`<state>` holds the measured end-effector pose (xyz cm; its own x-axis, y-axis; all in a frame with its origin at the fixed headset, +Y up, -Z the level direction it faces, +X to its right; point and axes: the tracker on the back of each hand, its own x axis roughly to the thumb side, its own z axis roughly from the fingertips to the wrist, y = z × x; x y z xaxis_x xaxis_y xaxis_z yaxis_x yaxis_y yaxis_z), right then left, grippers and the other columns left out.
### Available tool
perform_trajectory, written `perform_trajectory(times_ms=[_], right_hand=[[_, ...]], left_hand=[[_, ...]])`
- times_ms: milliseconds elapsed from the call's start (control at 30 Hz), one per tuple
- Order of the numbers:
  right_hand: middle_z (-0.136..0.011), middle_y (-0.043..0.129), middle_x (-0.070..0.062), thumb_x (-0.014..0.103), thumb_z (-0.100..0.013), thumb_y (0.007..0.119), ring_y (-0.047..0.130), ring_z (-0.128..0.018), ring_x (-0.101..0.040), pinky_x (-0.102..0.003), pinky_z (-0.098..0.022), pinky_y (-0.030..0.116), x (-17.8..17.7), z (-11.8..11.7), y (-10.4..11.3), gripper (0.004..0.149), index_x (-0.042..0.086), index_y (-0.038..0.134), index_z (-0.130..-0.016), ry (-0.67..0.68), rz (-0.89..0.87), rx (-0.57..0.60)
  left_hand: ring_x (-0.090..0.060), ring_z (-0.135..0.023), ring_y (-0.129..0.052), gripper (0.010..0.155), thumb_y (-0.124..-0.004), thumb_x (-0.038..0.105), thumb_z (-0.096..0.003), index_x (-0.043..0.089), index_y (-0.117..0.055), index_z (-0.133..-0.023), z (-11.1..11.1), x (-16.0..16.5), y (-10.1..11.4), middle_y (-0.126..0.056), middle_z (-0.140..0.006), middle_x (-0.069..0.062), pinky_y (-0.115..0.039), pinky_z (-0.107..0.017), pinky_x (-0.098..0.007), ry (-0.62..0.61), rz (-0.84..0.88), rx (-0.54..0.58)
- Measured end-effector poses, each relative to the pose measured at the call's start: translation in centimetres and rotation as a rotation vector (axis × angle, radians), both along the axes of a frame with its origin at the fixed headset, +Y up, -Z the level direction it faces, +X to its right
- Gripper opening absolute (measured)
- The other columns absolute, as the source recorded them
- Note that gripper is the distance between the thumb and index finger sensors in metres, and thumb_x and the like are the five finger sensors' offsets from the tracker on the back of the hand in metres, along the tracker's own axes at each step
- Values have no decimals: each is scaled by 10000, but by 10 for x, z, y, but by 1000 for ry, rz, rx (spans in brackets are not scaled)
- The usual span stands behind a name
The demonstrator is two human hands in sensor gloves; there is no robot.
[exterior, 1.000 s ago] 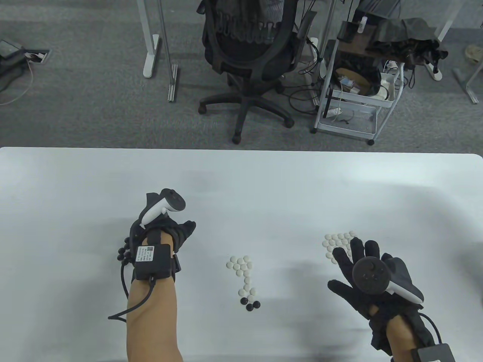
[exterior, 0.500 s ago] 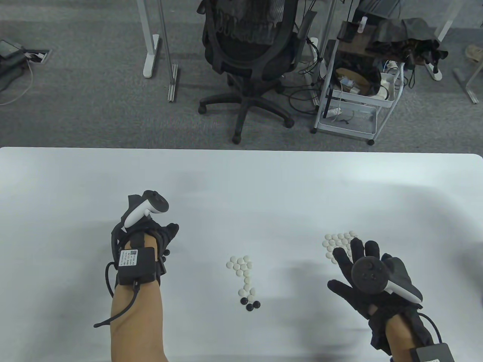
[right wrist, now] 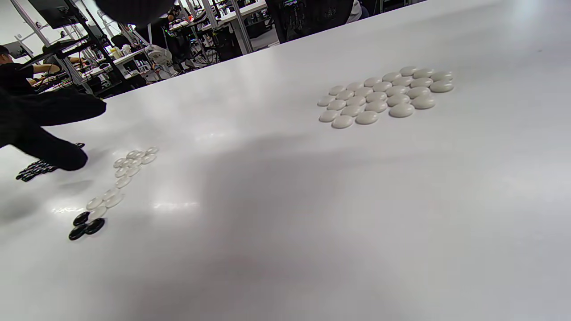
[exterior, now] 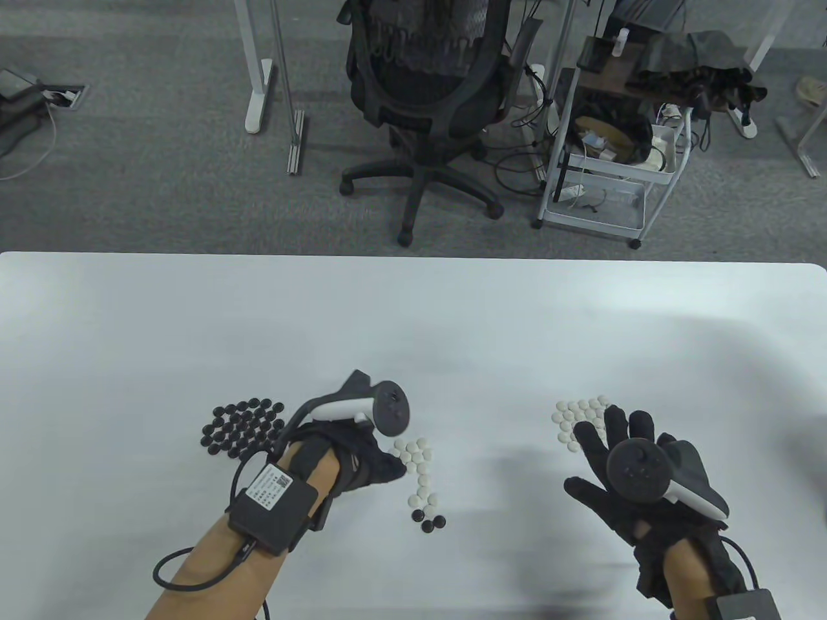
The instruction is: Go stone sorting task
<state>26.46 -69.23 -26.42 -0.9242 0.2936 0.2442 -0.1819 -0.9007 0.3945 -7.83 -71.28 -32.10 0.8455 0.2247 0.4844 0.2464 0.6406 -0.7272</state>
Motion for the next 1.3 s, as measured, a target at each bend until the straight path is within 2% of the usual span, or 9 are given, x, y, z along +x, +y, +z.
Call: perform_trajectory(times_ms=[200,467,600,767,833,933,1000,1200,1300], right_hand=[[-1057,-68,-312,524,-567,528,-118,-857,-577,-788,-515,25,1,0,0,791,110,164,-1134,-1,-1,-1],[-1057,-69,-312,523,-567,529,-118,-857,-576,-788,-515,25,0,0,0,791,109,165,-1134,0,3,0],[-1057,-68,-312,523,-567,529,-118,-857,-577,-788,-515,25,1,0,-1,791,109,165,-1135,-1,4,-2],[-1057,-68,-312,524,-568,528,-118,-856,-577,-789,-515,26,0,0,-1,791,109,166,-1135,-3,6,-4],[-1057,-67,-313,524,-567,528,-117,-856,-578,-788,-515,26,1,0,-1,790,109,168,-1135,-3,5,-4],[-1057,-67,-313,524,-567,528,-117,-856,-577,-788,-515,26,2,0,0,791,108,170,-1137,-6,-2,-3],[-1057,-67,-312,523,-567,528,-118,-857,-576,-788,-515,26,4,-1,0,789,109,171,-1136,-8,-7,-5],[-1058,-66,-311,523,-567,529,-118,-858,-576,-788,-515,24,4,-1,0,790,108,172,-1137,-6,-6,-5],[-1058,-67,-311,523,-567,528,-116,-857,-577,-788,-515,26,2,-1,-2,790,108,171,-1135,-1,7,-14]], left_hand=[[-596,-906,130,613,-457,466,-574,281,-552,-1151,37,41,-12,105,-1116,-292,-58,-591,-839,-194,-39,11],[-594,-887,175,615,-431,467,-567,317,-386,-1162,46,57,-38,169,-1084,-301,-16,-564,-838,-256,-80,2],[-594,-890,187,629,-414,471,-566,306,-393,-1173,20,73,-38,177,-1091,-295,-7,-566,-838,-191,-79,100],[-593,-890,197,652,-387,485,-558,295,-452,-1178,-48,81,-40,169,-1103,-293,26,-539,-837,91,-4,69],[-592,-897,191,664,-382,491,-553,289,-489,-1176,-77,68,-37,164,-1111,-288,25,-540,-836,202,-43,118],[-586,-895,203,683,-377,496,-549,263,-555,-1166,-96,39,-33,167,-1116,-272,37,-536,-834,353,-46,69],[-583,-896,206,697,-380,501,-545,251,-612,-1153,-104,5,-28,163,-1122,-257,41,-535,-833,430,-109,82],[-579,-899,195,695,-405,497,-544,245,-665,-1137,-98,-83,-23,139,-1128,-240,43,-531,-829,616,-168,24],[-574,-900,196,689,-417,498,-543,250,-674,-1133,-91,-107,-22,138,-1128,-232,46,-534,-827,658,-185,19]])
